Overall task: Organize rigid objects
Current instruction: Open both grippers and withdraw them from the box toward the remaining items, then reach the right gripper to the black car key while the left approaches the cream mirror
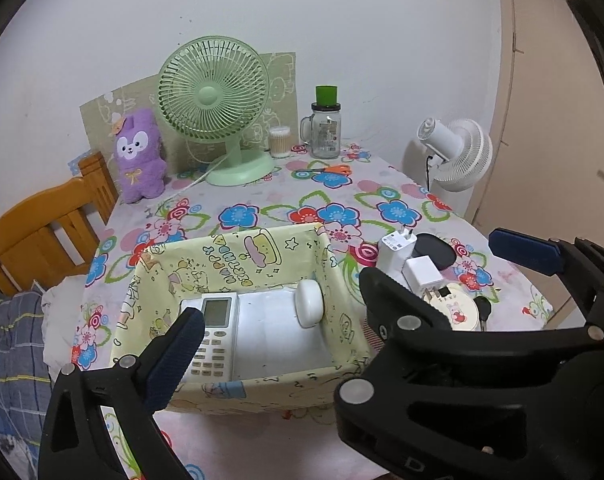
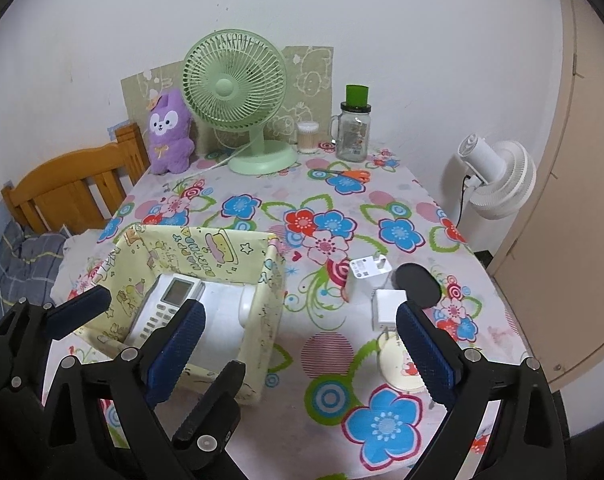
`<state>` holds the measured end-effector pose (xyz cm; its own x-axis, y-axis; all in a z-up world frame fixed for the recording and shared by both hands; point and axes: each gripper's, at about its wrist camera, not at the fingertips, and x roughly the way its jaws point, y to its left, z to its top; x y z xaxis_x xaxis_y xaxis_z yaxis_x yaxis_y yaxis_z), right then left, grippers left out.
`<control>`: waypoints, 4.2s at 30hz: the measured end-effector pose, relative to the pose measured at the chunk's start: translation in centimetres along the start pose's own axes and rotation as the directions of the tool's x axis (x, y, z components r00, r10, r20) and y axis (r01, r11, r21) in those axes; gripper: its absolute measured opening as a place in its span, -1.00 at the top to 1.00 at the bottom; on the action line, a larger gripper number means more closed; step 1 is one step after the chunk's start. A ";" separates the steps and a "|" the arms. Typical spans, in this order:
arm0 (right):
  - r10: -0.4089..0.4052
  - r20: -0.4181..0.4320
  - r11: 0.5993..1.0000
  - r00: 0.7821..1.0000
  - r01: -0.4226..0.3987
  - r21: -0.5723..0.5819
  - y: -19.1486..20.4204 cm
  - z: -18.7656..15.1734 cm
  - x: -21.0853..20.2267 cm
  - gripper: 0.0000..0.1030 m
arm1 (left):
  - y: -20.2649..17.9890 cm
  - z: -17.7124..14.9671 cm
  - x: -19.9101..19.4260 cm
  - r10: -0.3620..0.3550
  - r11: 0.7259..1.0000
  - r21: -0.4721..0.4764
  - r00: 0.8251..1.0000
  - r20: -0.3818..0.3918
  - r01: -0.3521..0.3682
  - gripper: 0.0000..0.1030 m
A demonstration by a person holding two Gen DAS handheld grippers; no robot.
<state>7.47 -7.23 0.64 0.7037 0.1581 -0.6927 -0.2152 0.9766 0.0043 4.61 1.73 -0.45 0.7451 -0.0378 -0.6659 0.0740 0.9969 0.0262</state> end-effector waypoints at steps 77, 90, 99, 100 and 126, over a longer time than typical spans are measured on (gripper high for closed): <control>-0.025 0.025 1.000 0.999 0.025 0.019 -14.7 -7.6 5.9 -0.99 | -13.4 -4.2 10.0 -0.124 0.990 0.052 0.989 -0.075 0.128 -0.92; -0.028 -0.037 0.996 0.999 0.031 0.086 -16.4 -8.8 8.3 -0.99 | -14.8 -4.7 12.3 -0.126 0.988 0.077 0.988 -0.095 0.133 -0.92; -0.049 -0.058 0.987 0.997 0.057 0.150 -18.5 -8.9 9.1 -1.00 | -15.7 -3.9 14.0 -0.118 0.991 0.057 0.987 -0.109 0.125 -0.92; -0.050 -0.059 0.986 0.997 0.059 0.156 -18.6 -8.9 9.2 -1.00 | -15.8 -3.8 14.2 -0.118 0.991 0.054 0.987 -0.112 0.124 -0.92; -0.053 -0.119 0.984 0.992 0.072 0.162 -18.5 -8.7 10.5 -0.97 | -15.2 -4.1 13.9 -0.103 0.991 0.072 0.989 -0.111 0.111 -0.49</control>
<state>12.97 -24.89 -12.95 0.6288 0.0876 -0.7726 -0.0514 0.9961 0.0711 11.10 -13.71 -13.20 0.6555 -0.1320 -0.7436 0.2034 0.9791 0.0055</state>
